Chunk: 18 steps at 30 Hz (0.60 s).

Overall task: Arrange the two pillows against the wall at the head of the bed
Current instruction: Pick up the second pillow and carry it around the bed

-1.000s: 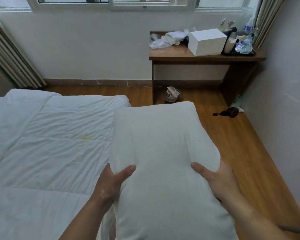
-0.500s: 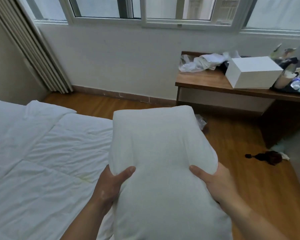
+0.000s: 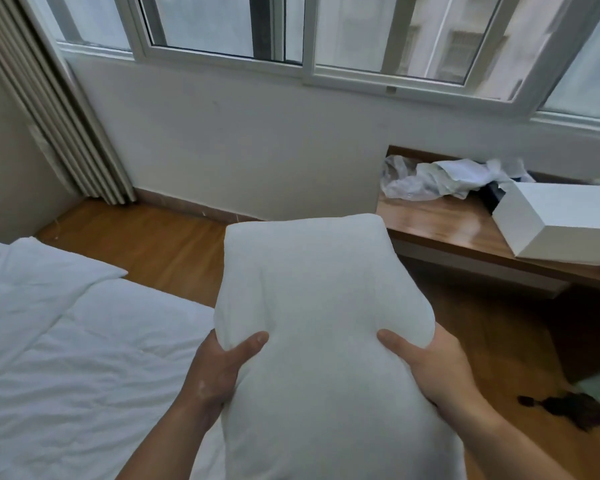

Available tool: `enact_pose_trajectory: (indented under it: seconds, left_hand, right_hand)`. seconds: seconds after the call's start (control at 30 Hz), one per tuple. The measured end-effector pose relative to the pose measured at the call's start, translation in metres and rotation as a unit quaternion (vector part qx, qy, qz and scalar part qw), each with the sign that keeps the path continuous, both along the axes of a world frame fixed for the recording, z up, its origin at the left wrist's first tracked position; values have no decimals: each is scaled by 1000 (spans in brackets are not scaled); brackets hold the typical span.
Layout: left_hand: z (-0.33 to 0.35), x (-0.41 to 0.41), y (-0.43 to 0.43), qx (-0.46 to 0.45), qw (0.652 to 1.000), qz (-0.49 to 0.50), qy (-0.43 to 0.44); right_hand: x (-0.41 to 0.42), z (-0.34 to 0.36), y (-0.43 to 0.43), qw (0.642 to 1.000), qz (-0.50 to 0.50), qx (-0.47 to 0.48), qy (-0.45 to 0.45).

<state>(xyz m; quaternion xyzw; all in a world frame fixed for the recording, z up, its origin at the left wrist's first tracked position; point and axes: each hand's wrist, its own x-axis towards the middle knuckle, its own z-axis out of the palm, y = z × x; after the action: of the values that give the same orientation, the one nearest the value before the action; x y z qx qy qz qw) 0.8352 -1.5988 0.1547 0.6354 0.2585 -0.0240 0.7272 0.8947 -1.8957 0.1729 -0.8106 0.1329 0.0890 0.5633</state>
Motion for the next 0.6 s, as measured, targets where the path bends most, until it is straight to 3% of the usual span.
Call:
enact_pose_trajectory:
  seconds: [0.33,0.6]
  left_hand:
    - [3,156,59,5,1000,19,5]
    - [-11,291,80,11,992,121,32]
  right_hand:
    - [173,9,63,999,39,-19,1]
    - [357,-10,94,993,109,-39,-6]
